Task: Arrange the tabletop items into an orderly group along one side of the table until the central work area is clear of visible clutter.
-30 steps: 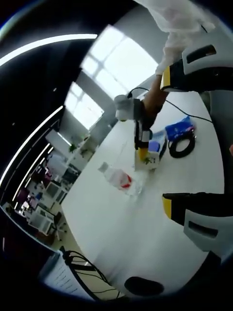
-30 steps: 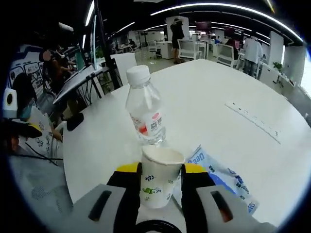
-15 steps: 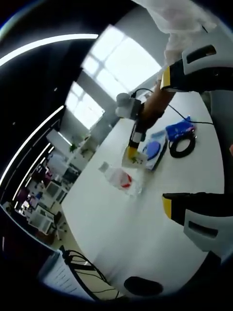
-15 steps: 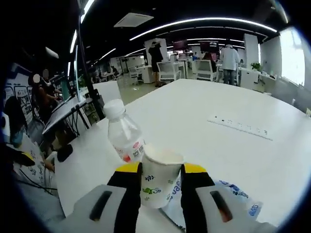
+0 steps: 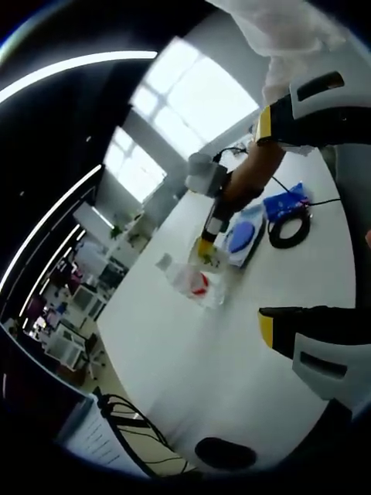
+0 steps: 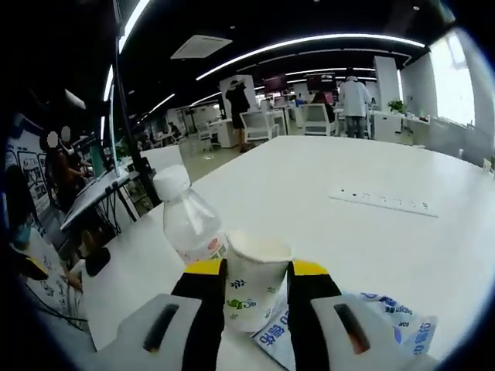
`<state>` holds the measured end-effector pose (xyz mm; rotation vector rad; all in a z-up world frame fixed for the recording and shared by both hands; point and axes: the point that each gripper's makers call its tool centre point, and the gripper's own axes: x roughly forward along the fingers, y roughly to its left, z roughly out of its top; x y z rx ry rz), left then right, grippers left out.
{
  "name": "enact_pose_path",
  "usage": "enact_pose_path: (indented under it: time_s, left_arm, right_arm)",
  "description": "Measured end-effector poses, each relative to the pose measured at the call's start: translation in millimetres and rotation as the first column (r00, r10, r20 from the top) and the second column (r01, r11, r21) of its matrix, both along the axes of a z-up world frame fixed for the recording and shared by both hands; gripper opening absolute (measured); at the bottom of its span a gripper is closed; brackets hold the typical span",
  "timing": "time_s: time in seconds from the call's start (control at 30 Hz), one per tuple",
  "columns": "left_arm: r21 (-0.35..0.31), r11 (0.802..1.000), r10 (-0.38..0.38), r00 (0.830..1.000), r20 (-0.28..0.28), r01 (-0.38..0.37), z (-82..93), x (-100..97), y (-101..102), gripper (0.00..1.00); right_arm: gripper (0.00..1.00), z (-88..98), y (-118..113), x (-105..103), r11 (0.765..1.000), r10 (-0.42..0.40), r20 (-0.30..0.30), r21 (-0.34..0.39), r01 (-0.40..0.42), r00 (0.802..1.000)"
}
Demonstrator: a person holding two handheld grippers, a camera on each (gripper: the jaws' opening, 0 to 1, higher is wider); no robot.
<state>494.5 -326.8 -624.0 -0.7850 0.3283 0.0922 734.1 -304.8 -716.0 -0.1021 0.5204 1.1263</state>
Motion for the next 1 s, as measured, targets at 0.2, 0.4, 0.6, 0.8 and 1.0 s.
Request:
enact_pose_path:
  time_s: [0.2,0.4,0.6,0.8,1.0]
  left_arm:
    - [0.002,1.0,0.007,1.0,-0.009,-0.007,-1.3,-0.8,1.2,0.82]
    - [0.011,1.0,0.021,0.999,-0.025,-0.021,-4.1,-2.4,3.4,0.83]
    - [0.017,1.0,0.014,0.999,-0.037,-0.013,-6.1,-2.3,1.3,0.83]
    - [0.019,1.0,0.005,0.999,-0.049,-0.004,-8.9,-1.8,0.9,0.83]
    - [0.02,1.0,0.001,0.998,-0.058,0.0,-10.2,-1.2,0.7,0.83]
  right_arm:
    - [0.27,-6.3,1.7,6.4,0.999,-0.034,0.013,0.039,0.034,0.999]
    - [0.26,-9.3,3.8,5.9,0.997,-0.035,0.084,0.066,0.03,0.996]
    - [0.26,-14.7,5.7,2.0,0.996,-0.029,0.118,0.088,0.019,0.993]
    - [0.26,-18.3,11.2,8.6,0.994,-0.02,0.163,0.106,0.003,0.986]
    - [0.26,-18.1,13.4,11.7,0.995,-0.003,0.207,0.098,-0.017,0.978]
